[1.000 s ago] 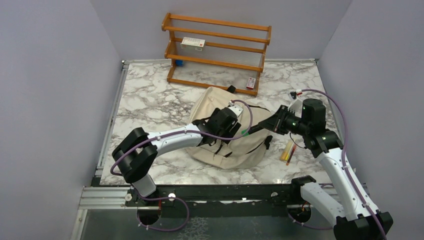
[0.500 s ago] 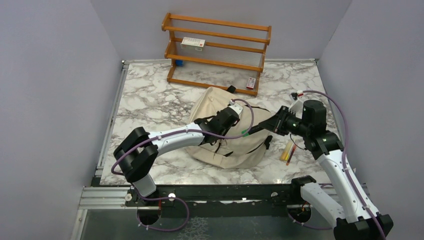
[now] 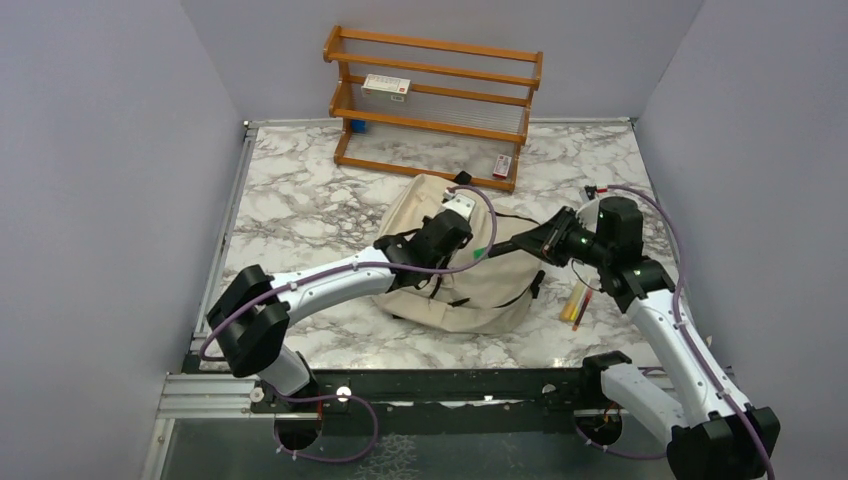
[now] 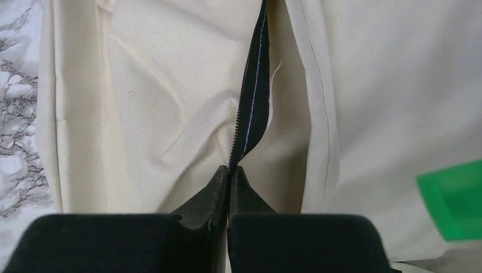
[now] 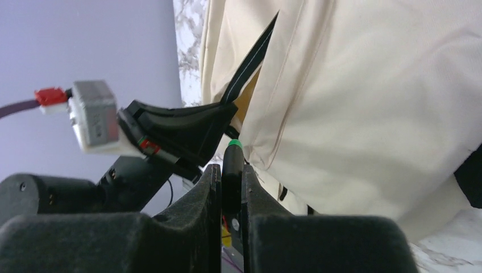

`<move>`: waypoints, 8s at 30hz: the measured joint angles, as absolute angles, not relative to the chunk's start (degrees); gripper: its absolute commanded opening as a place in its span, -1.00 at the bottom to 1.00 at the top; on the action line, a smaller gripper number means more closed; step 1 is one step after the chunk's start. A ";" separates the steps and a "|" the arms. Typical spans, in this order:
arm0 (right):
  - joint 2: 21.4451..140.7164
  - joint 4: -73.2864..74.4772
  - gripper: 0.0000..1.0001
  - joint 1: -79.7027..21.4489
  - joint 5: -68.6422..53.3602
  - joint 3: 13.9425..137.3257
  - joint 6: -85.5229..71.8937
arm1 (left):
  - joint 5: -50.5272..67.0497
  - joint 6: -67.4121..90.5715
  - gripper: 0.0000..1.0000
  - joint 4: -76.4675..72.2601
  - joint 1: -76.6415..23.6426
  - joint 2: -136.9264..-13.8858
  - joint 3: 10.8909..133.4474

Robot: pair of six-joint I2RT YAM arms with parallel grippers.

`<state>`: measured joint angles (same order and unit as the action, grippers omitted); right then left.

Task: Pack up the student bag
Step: Place the stationery in the student bag, then pick up the stationery from the center of the board, then place the stationery in the student bag.

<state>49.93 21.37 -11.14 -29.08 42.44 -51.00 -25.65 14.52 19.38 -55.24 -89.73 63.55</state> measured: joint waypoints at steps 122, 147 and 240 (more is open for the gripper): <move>70.28 26.57 -0.23 -3.64 22.79 37.34 -39.57 | -18.20 23.40 0.41 7.40 -55.59 -73.21 50.92; 74.85 31.77 -0.03 -3.29 18.59 38.63 -43.83 | -17.76 24.45 0.42 6.92 -55.59 -72.49 48.40; 52.40 9.54 -0.99 -23.64 -17.56 41.39 -56.60 | -0.86 30.87 0.51 -6.17 -55.64 -75.68 55.29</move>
